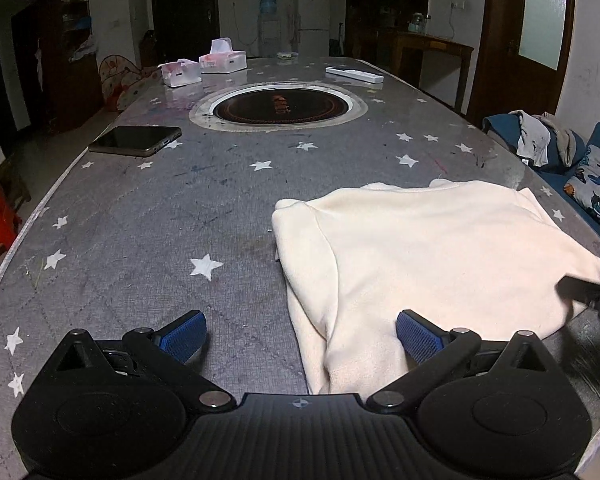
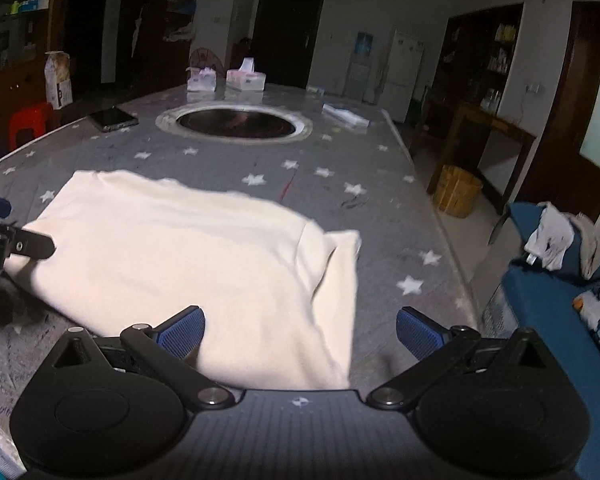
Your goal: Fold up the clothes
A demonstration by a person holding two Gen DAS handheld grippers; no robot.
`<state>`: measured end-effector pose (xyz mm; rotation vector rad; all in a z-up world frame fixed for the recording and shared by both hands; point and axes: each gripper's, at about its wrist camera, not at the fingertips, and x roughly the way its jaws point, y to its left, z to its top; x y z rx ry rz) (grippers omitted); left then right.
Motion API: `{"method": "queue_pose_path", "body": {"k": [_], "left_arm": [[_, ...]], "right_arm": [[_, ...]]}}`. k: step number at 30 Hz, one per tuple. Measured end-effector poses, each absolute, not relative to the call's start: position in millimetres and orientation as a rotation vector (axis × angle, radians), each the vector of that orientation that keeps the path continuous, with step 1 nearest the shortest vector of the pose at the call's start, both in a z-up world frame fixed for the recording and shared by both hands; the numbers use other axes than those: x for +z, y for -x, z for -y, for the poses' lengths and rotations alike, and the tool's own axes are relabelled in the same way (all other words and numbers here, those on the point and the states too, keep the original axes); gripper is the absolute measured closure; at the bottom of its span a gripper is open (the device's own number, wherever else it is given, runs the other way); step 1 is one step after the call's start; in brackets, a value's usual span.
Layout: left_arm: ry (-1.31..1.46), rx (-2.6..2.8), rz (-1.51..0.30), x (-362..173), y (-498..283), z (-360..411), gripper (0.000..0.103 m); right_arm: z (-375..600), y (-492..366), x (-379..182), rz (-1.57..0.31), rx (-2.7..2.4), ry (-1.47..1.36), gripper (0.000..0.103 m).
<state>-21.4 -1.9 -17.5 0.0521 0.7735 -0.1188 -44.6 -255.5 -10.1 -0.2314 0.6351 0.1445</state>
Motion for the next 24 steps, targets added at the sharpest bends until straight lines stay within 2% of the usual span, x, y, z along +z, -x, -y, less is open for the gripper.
{"method": "queue_pose_path", "body": {"k": [7, 17, 24], "left_arm": [[-0.040, -0.118, -0.788, -18, 20, 1, 0.000], [-0.039, -0.118, -0.795, -17, 19, 1, 0.000], [-0.030, -0.109, -0.780, -11, 21, -7, 0.000]], "right_arm": [[265, 37, -20, -0.666, 0.130, 0.211, 0.000], [256, 27, -3, -0.623, 0.159, 0.208, 0.000], [231, 37, 1, -0.619, 0.301, 0.207, 0.004]]}}
